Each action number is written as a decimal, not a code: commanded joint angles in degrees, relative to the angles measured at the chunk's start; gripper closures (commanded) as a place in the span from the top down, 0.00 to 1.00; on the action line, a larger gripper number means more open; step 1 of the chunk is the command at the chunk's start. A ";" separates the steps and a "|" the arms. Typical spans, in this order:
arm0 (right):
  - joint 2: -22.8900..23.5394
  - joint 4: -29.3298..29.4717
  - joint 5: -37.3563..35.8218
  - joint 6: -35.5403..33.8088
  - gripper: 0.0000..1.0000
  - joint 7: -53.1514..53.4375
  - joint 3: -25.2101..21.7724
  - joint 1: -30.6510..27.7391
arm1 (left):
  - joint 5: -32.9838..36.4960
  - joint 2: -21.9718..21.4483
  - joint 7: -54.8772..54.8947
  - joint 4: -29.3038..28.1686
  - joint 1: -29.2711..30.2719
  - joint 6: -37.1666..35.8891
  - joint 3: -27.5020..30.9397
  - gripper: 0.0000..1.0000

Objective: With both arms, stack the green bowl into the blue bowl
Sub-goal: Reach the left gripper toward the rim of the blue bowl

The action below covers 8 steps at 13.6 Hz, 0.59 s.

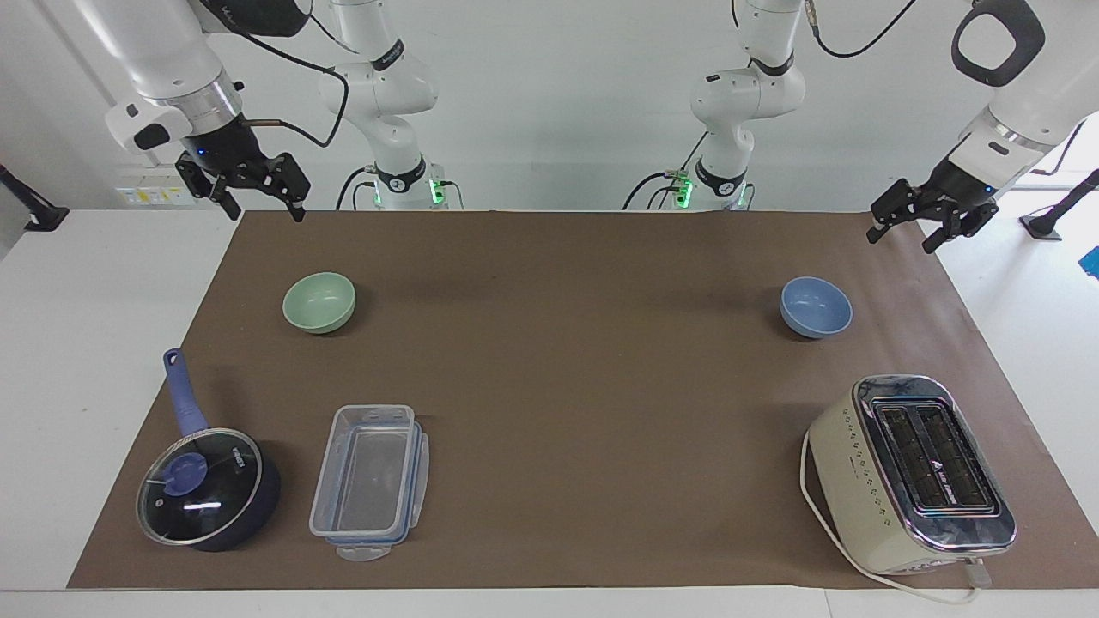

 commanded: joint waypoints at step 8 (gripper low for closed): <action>-0.21 0.11 0.89 0.12 1.00 -1.32 0.10 -0.37 | -15.95 4.12 26.89 -17.47 12.18 14.13 -0.44 1.00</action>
